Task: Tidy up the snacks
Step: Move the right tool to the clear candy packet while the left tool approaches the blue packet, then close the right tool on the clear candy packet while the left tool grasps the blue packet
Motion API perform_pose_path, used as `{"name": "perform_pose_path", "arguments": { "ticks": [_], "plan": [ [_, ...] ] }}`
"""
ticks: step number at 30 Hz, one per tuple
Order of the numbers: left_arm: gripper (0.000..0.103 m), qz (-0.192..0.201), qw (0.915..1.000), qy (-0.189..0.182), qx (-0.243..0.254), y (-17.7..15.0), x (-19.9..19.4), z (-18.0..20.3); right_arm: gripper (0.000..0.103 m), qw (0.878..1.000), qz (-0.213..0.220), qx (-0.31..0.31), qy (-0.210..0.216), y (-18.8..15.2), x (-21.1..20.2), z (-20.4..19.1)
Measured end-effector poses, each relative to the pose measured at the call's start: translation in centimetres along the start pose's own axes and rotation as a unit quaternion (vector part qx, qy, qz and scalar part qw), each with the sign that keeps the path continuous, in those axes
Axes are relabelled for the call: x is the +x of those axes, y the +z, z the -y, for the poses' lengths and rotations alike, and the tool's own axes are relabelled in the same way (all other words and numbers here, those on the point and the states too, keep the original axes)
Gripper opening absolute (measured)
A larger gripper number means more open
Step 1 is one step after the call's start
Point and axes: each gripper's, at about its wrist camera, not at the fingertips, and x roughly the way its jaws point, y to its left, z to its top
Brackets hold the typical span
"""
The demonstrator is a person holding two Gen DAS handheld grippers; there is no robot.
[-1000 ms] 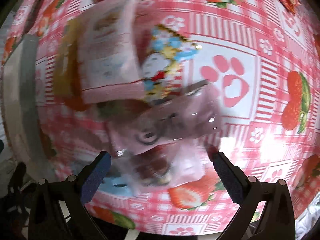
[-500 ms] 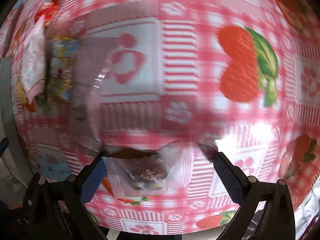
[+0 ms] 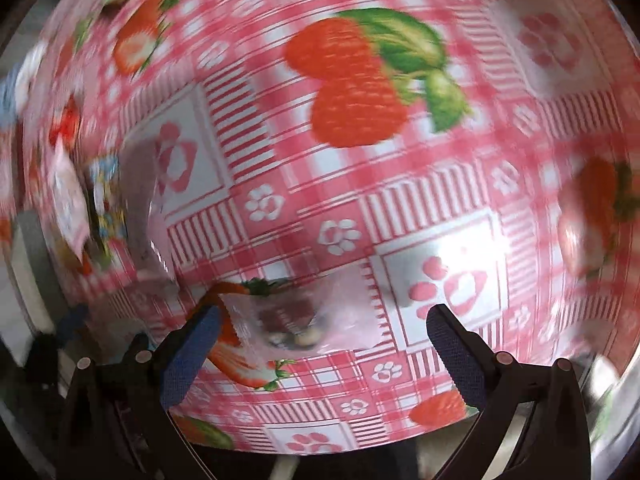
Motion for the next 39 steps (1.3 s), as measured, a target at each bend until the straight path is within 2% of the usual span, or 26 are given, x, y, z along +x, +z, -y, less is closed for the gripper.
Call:
{"name": "perform_pose_path", "arguments": {
  "ticks": [2, 7, 9, 13, 15, 18, 21, 24, 26, 29, 31, 36, 38, 39],
  "plan": [
    [0.086, -0.001, 0.9996, 0.0, -0.027, 0.2, -0.1, -1.6, 0.103, 0.999, 0.002, 0.04, 0.013, 0.3, -0.5, 2.1],
    [0.086, 0.006, 0.9988, -0.02, -0.044, -0.1, -1.3, -3.7, 0.103, 0.993, -0.008, 0.108, 0.042, 1.1, -1.1, 5.2],
    [0.086, -0.002, 0.998, -0.031, -0.054, -0.6, -1.5, -4.0, 0.103, 0.994, -0.005, 0.099, 0.039, 0.8, -0.8, 5.9],
    [0.086, -0.025, 0.9957, -0.051, -0.073, -2.0, -1.4, -4.0, 0.103, 1.0, 0.002, 0.024, 0.003, 0.0, -1.8, 4.8],
    [0.086, -0.037, 0.9945, -0.06, -0.078, -2.5, -1.2, -3.8, 0.103, 1.0, -0.006, 0.027, 0.009, -0.5, -2.1, 5.8],
    [0.086, -0.047, 0.9924, -0.084, -0.077, -3.1, -1.3, -2.9, 0.103, 0.994, -0.021, 0.099, 0.047, -1.9, -2.0, 8.7],
    [0.086, -0.05, 0.9942, -0.078, -0.054, -3.1, -1.3, -0.4, 0.103, 0.979, -0.029, 0.182, 0.084, -2.5, -1.7, 11.8],
    [0.087, -0.062, 0.9949, -0.072, -0.034, -3.0, -0.5, 3.2, 0.103, 0.971, -0.028, 0.219, 0.095, -2.2, -1.4, 13.7],
    [0.087, -0.073, 0.9955, -0.056, -0.022, -3.1, 0.5, 4.7, 0.103, 0.972, -0.027, 0.215, 0.087, -2.6, -0.9, 13.4],
    [0.089, -0.072, 0.9969, -0.029, -0.01, -3.3, 1.4, 6.0, 0.103, 0.985, -0.039, 0.163, 0.044, -2.8, -0.3, 12.9],
    [0.089, -0.071, 0.9969, -0.029, -0.011, -3.4, 1.4, 6.7, 0.103, 0.991, -0.033, 0.128, 0.014, -3.4, -0.5, 13.0],
    [0.09, -0.071, 0.9968, -0.031, -0.016, -3.2, 1.6, 6.2, 0.103, 0.991, -0.036, 0.126, 0.0, -6.1, -0.3, 14.9],
    [0.09, -0.072, 0.9968, -0.032, -0.015, -3.2, 1.7, 6.4, 0.103, 0.994, -0.034, 0.101, -0.013, -6.3, -0.2, 12.8],
    [0.089, -0.072, 0.9968, -0.032, -0.015, -3.2, 1.7, 6.2, 0.103, 0.997, -0.024, 0.069, -0.022, -6.7, -0.5, 12.3]
  ]
}}
